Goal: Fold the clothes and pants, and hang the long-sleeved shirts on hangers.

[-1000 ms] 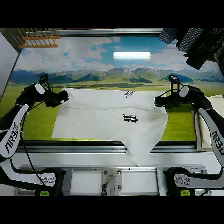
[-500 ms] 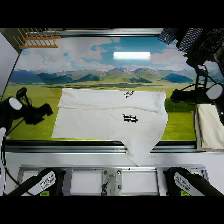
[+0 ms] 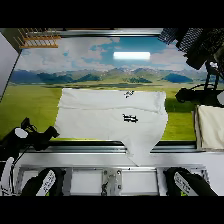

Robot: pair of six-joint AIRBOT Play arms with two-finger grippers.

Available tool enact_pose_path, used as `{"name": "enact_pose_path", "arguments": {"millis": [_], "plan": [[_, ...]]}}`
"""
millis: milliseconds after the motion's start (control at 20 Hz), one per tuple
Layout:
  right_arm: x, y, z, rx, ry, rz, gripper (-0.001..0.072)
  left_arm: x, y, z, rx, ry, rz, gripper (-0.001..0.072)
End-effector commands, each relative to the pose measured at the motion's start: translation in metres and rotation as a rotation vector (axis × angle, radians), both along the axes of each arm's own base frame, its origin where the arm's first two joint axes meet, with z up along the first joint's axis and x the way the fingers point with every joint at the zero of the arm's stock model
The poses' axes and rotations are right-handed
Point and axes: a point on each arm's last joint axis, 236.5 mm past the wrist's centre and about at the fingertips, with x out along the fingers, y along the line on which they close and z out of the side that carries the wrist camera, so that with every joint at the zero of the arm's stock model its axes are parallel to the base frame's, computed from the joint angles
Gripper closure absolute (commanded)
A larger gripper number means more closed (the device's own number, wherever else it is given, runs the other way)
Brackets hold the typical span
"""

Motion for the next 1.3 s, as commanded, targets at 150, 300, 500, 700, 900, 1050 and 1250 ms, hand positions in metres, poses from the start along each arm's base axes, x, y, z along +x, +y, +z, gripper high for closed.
{"name": "enact_pose_path", "arguments": {"millis": [150, 300, 500, 700, 900, 1050, 1250], "plan": [[-0.003, 0.001, 0.0, 0.002, 0.007, 0.002, 0.0201, 0.036, -0.031, -0.013, -0.069, -0.039, 0.004, 0.0163], [-0.017, 0.002, -0.011, 0.002, 0.08, 0.016, 0.0201, 0.052, -0.036, -0.012, -0.066, -0.044, -0.025, 0.0596], [-0.079, 0.0, -0.067, 0.072, 0.315, -0.034, 0.02, 0.058, -0.038, 0.002, -0.022, -0.081, -0.111, 0.0703], [-0.161, 0.046, -0.144, 0.279, 0.597, -0.063, 0.02, 0.057, -0.034, 0.018, 0.03, -0.119, -0.165, 0.0703], [-0.19, 0.088, -0.183, 0.472, 0.658, -0.13, 0.0202, 0.06, -0.029, 0.026, 0.061, -0.153, -0.175, 0.0703], [-0.206, 0.102, -0.198, 0.463, 0.699, -0.096, 0.0202, 0.06, -0.029, 0.026, 0.06, -0.152, -0.175, 0.0703], [-0.207, 0.126, -0.206, 0.436, 0.705, -0.008, 0.0202, 0.06, -0.029, 0.026, 0.061, -0.153, -0.174, 0.0703]]}}
